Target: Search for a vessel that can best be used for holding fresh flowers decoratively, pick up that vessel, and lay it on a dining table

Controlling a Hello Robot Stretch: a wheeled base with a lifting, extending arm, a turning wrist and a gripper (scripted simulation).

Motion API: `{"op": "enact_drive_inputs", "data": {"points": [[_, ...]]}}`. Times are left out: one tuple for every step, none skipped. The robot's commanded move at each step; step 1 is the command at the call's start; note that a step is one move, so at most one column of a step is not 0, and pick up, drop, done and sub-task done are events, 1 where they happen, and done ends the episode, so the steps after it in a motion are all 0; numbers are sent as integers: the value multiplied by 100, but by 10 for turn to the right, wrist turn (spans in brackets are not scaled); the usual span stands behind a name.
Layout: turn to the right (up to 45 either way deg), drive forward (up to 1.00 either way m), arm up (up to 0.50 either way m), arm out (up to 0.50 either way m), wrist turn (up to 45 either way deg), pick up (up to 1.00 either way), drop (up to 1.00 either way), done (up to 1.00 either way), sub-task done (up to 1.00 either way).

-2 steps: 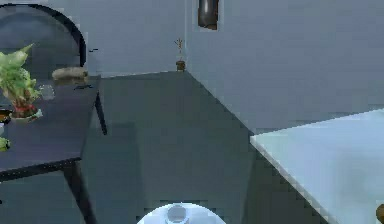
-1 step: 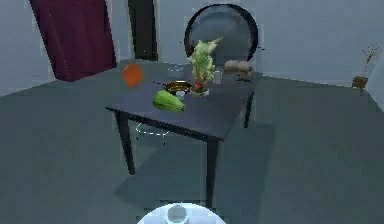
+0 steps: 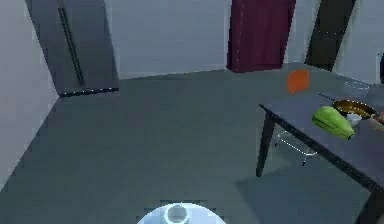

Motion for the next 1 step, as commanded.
{"op": "enact_drive_inputs", "data": {"points": [[-180,0,0,0,0,0,0,0,0]]}}
